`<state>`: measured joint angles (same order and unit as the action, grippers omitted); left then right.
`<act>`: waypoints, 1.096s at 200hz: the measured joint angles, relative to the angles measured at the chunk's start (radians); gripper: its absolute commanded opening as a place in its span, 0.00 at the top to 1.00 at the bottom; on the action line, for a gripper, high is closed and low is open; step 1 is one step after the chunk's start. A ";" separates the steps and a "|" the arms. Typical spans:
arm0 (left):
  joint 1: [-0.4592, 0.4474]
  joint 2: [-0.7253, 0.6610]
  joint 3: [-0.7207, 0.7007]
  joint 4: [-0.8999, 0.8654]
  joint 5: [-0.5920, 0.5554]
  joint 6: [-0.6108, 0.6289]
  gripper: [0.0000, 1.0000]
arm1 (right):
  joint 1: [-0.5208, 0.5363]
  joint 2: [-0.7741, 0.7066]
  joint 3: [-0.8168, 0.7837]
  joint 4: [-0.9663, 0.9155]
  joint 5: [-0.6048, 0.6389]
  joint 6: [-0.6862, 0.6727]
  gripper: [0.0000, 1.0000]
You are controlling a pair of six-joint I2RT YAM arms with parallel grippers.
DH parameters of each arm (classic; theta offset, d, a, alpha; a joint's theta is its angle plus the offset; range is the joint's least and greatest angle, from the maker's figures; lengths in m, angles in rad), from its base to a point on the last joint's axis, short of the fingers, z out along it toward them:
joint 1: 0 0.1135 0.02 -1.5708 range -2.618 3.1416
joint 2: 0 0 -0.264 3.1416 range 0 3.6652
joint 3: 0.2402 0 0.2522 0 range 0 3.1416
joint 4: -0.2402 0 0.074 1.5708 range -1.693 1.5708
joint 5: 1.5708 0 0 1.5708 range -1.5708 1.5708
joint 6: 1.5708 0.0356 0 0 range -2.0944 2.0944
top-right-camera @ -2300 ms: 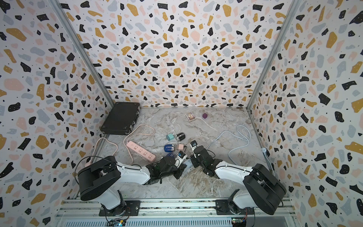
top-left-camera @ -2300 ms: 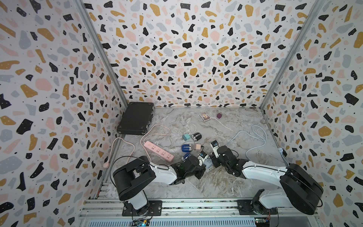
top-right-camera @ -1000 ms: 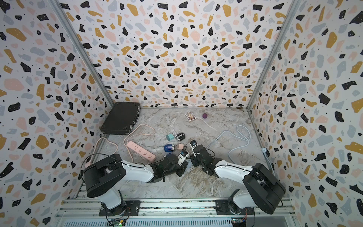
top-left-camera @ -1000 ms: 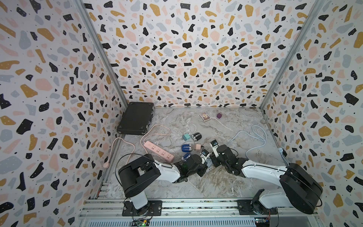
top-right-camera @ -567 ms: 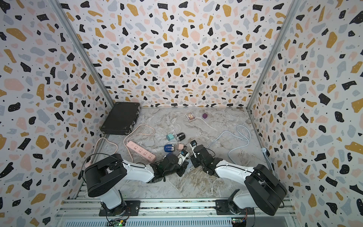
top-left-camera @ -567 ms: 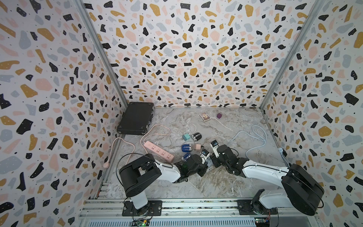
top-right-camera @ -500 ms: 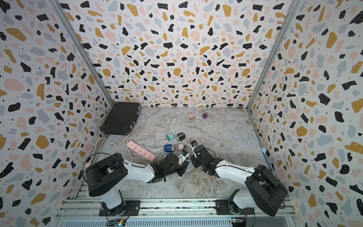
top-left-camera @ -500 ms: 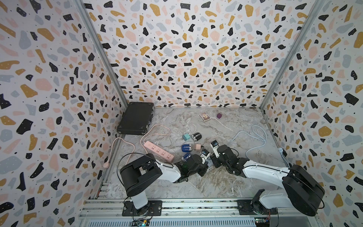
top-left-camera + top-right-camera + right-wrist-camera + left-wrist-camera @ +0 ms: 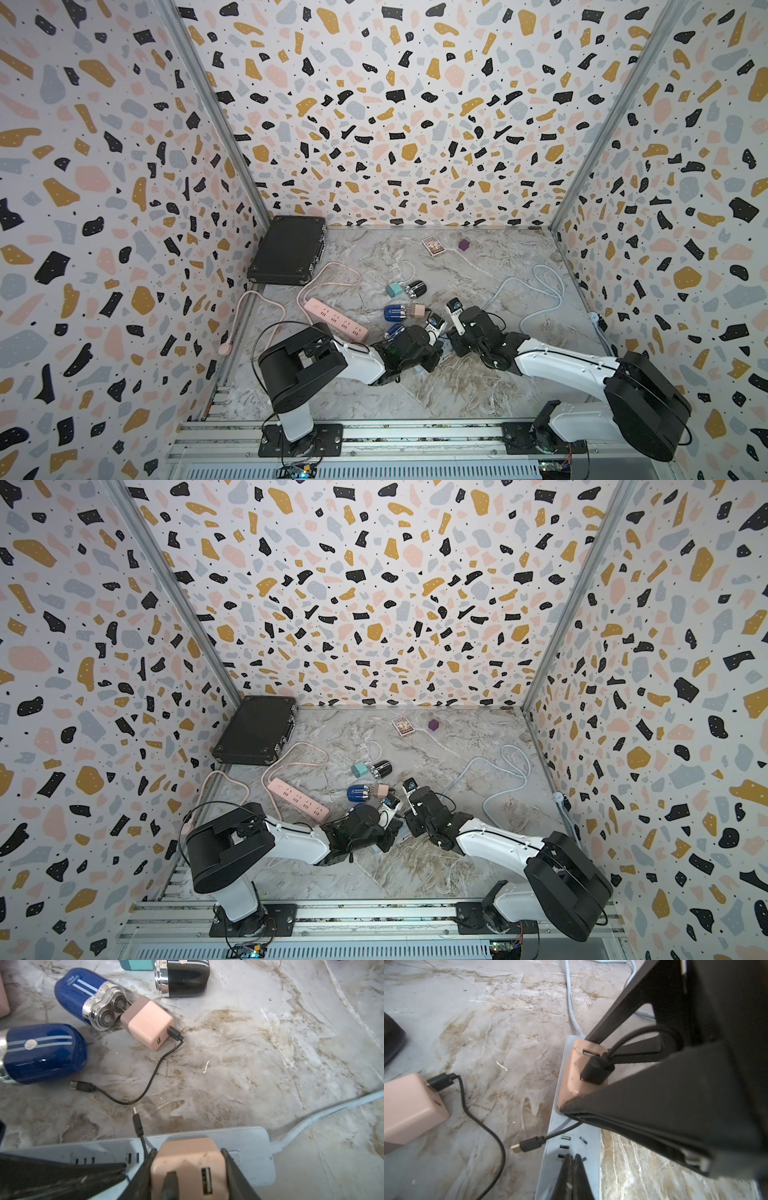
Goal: Unplug the electric shaver
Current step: Remove the plug from the socket.
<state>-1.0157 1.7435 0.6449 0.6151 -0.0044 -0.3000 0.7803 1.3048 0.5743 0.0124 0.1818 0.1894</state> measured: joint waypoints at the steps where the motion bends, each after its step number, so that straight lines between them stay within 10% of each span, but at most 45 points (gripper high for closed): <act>1: 0.000 0.000 0.000 0.000 0.000 0.000 1.00 | 0.000 0.000 0.000 0.000 0.000 0.000 1.00; 219: 0.000 0.010 0.028 0.018 0.028 -0.005 1.00 | 0.024 -0.061 0.035 -0.100 0.063 -0.050 1.00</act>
<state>-1.0157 1.7538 0.6731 0.6334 0.0238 -0.3046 0.8047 1.2438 0.6098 -0.0879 0.2443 0.1398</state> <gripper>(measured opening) 0.047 0.453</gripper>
